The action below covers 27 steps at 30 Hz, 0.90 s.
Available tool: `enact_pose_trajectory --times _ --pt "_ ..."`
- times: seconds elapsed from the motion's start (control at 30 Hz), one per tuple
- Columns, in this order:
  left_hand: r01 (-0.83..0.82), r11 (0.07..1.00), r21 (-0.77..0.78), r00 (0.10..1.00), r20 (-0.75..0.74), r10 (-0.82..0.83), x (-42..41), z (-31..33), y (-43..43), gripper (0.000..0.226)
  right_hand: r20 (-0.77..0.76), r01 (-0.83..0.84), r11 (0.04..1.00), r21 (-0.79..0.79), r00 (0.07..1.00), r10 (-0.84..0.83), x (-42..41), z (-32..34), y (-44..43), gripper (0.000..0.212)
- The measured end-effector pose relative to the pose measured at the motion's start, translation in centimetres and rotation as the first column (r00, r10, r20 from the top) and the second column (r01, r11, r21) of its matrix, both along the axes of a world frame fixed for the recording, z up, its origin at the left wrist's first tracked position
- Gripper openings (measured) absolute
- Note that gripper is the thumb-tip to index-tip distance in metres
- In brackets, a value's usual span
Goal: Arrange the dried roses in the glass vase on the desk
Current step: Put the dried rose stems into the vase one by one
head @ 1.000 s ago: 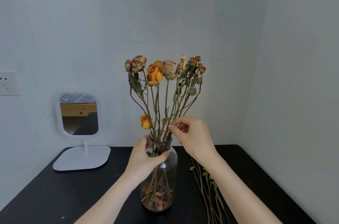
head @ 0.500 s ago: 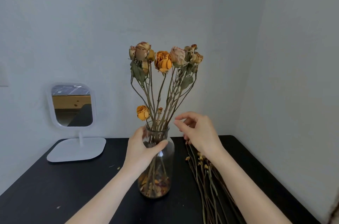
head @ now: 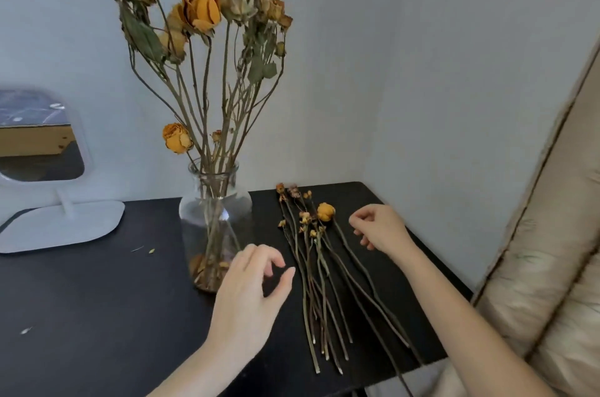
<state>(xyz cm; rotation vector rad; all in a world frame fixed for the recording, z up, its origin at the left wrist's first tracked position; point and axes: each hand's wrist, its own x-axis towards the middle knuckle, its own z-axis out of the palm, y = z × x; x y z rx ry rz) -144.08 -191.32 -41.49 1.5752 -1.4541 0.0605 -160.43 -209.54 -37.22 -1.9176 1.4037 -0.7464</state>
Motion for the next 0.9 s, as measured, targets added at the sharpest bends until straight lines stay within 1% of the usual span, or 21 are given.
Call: enact_pose_trajectory --times 0.03,0.1,0.17,0.27,0.37,0.47,0.53,0.63,0.73,0.8,0.9 --pt "0.026 0.995 0.091 1.0 0.007 -0.027 -0.5 -0.2 -0.8 0.012 -0.036 0.003 1.0 0.024 0.999 -0.003 -0.4 -0.5 -0.2 0.004" --pt "-0.006 0.972 0.235 1.0 0.007 0.004 -1.0 -0.7 -2.9 0.013 -0.1 0.007 0.998 0.059 0.995 -0.001 -1.1 -1.3 -0.3 0.006" --pt "-0.08 0.942 0.327 0.997 0.004 0.083 -1.1 -1.0 -5.0 0.013 -0.144 -0.004 0.997 0.077 0.989 0.015 -1.3 -2.1 -0.4 0.007" --pt "-0.179 0.866 0.467 0.98 0.01 0.197 -1.0 -1.6 -7.7 0.022 -0.191 -0.066 0.993 0.095 0.978 0.083 -0.5 -2.9 -0.5 0.012" --pt "-0.191 0.795 0.576 0.969 -0.017 0.245 -0.8 -2.2 -9.4 0.026 -0.207 -0.134 0.988 0.08 0.967 0.148 0.8 -3.3 -0.5 0.018" --pt "-0.184 0.761 0.622 0.968 -0.02 0.25 -0.9 -2.3 -10.4 0.024 -0.211 -0.208 0.977 0.039 0.954 0.212 2.4 -3.6 -0.3 0.017" --pt "-0.193 0.736 0.649 0.964 -0.015 0.265 -1.0 -2.1 -10.6 0.025 -0.229 -0.258 0.965 0.046 0.938 0.262 3.5 -3.7 0.0 0.016" --pt "-0.158 0.72 0.676 0.963 -0.054 0.263 -1.0 -1.9 -10.9 0.038 -0.31 -0.283 0.957 0.067 0.906 0.289 4.9 -3.8 0.2 0.016" --pt "-0.097 0.742 0.663 0.953 -0.154 0.261 -0.9 -1.9 -10.9 0.04 -0.366 -0.254 0.962 0.099 0.89 0.273 5.7 -4.0 0.3 0.025" --pt "-0.067 0.772 0.633 0.943 -0.212 0.256 -0.8 -1.9 -10.9 0.044 -0.371 -0.232 0.963 0.137 0.89 0.267 6.1 -4.0 0.3 0.031" --pt "-0.046 0.807 0.588 0.941 -0.246 0.233 -0.6 -1.8 -10.9 0.051 -0.357 -0.209 0.962 0.178 0.897 0.261 6.5 -3.9 0.2 0.031"
